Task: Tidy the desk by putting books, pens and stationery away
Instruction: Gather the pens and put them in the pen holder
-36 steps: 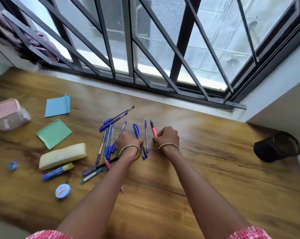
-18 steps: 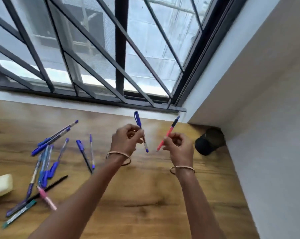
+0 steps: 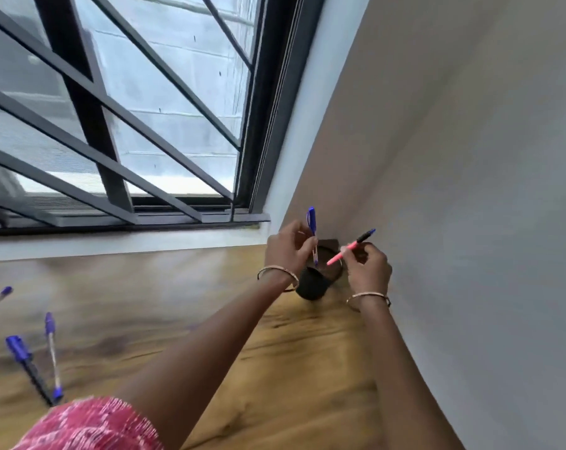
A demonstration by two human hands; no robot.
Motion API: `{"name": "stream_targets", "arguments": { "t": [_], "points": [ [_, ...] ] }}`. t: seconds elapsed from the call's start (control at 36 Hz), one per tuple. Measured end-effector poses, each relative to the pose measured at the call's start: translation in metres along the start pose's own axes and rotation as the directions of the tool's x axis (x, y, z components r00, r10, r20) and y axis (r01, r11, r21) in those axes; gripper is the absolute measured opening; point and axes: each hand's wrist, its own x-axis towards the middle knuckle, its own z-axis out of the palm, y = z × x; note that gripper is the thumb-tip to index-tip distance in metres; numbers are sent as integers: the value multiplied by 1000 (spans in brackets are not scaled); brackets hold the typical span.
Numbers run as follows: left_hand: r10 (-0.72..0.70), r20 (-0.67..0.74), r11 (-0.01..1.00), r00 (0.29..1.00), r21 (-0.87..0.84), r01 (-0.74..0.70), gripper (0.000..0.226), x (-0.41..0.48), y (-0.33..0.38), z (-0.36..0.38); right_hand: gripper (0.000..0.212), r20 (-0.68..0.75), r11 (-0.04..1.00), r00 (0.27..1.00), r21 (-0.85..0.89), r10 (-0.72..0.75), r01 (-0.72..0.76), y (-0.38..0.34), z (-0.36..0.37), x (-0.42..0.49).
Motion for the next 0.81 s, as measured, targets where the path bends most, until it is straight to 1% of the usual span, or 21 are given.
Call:
{"name": "stream_targets", "arguments": {
  "t": [0.08,0.17,0.31,0.42,0.64,0.72,0.81],
  "points": [
    [-37,37,989,999,142,31,11,9,-9,13,23,127,997,991,-72,30,-21,9,10,8],
    [-62,70,980,996,192,48,12,14,-20,22,21,173,994,983,-97,58,-42,14,16,13],
    [-74,94,979,993,195,54,11,9,-27,22,19,195,994,979,-108,56,-35,17,19,6],
    [-48,43,977,998,208,38,9,-7,-31,8,20,211,996,977,-89,30,-11,13,20,-15],
    [-126,15,975,992,187,121,8,-73,-49,-50,15,280,1000,960,-17,18,-14,8,29,-91],
    [-139,16,974,990,186,134,8,-102,-56,-73,15,297,999,955,-38,-8,21,1,30,-121],
    [-129,8,964,992,236,123,8,-126,-57,-93,15,347,997,937,-53,-27,49,-7,30,-149]
  ]
}}
